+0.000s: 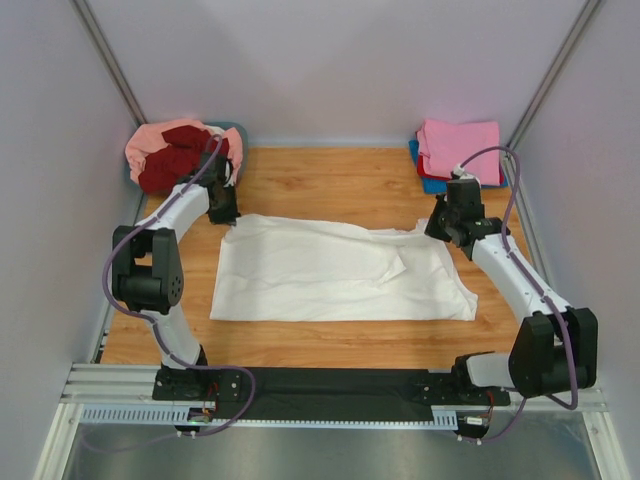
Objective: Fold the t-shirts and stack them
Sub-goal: Fold the tshirt
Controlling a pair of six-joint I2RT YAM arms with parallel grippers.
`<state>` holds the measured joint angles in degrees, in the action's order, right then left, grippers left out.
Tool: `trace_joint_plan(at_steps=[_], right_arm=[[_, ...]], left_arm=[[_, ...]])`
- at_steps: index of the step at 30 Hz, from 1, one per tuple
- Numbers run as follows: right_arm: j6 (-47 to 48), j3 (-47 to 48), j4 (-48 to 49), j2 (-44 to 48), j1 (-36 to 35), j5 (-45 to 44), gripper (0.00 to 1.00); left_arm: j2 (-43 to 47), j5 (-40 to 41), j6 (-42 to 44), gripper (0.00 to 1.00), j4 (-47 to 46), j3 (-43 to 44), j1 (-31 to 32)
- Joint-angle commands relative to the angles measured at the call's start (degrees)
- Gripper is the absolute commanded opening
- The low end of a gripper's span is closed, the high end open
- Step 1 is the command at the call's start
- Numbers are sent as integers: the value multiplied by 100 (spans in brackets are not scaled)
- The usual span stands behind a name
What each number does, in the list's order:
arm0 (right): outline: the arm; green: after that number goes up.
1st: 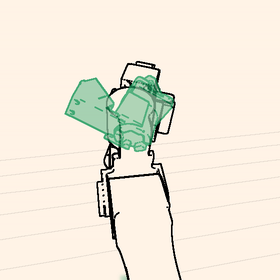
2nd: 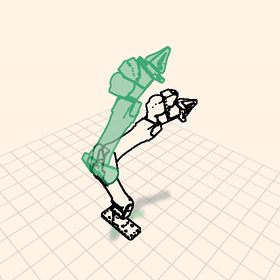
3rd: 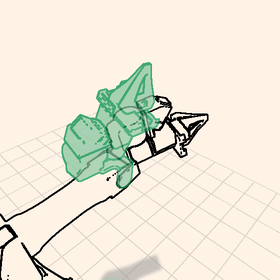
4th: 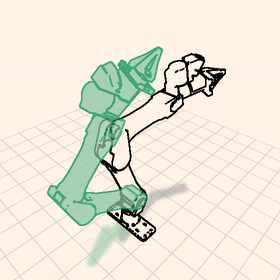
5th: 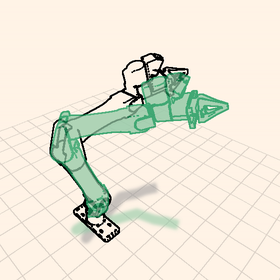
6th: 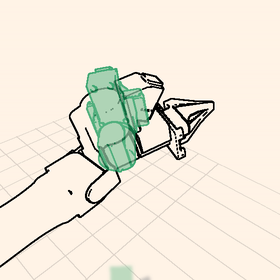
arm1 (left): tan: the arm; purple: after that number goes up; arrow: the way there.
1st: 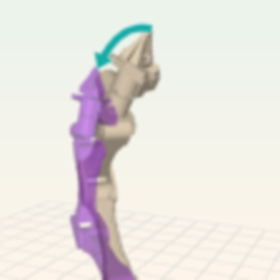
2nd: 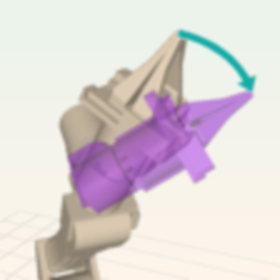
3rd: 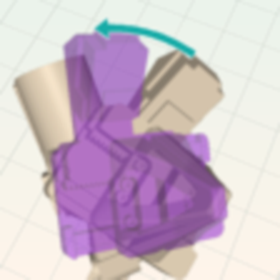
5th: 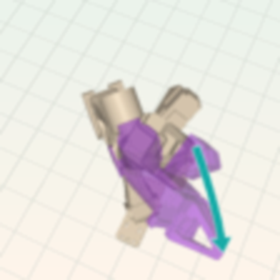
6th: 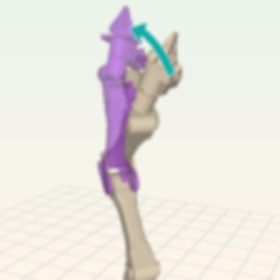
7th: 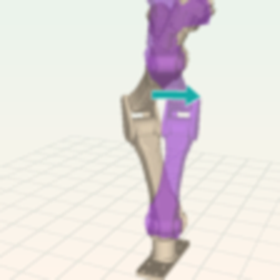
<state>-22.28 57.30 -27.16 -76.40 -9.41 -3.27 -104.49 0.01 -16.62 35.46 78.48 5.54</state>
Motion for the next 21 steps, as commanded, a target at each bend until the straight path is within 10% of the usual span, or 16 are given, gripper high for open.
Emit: trace_joint_plan(at_steps=[1,21], right_arm=[[-294,-165,308,371,106,-551,0],[-1260,-1422,-8,1241,255,-1210,0]], left_arm=[[446,244,186,0,-373,-87,0],[1025,605,-86,0,154,-630,0]])
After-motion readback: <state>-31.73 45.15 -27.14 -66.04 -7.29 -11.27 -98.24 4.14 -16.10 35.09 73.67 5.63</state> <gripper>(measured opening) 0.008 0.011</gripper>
